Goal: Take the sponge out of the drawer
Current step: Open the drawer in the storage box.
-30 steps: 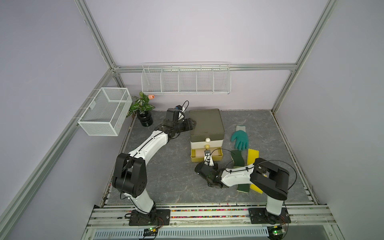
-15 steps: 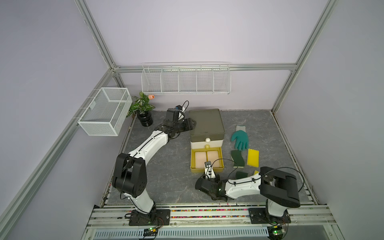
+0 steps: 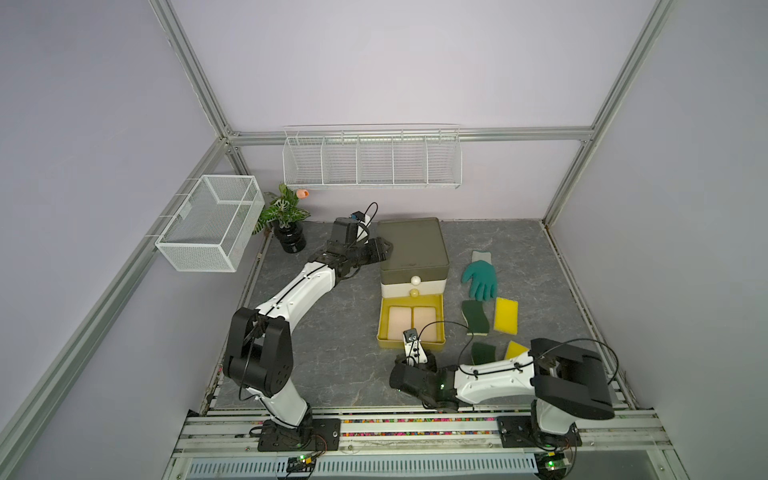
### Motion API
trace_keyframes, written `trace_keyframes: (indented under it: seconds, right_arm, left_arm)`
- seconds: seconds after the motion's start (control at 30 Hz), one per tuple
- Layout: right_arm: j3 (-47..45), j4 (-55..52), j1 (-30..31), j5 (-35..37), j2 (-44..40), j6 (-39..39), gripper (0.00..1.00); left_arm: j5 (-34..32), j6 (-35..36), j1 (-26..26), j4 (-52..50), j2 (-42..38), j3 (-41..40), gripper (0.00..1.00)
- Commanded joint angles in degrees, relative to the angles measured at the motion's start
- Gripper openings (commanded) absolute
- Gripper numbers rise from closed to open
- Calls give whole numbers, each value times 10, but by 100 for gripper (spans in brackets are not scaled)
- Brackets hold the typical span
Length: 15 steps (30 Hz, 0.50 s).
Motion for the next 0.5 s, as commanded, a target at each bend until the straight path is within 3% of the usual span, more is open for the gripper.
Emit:
trace_keyframes:
  seconds: [0.0,0.2,0.47]
  right_arm:
    - [-18,-18,10,-7,-38,-8,69]
    - [-43,-58,16,-4,-108,1,83]
    - [-58,-139,15,13,-239,-24,93]
  left_arm:
    - [4,14,-9,-69,-11,-26,61]
    - [0,13,-10,-73,-38,-32,61]
    - [-21,15,-13,-111,-125,-46,63]
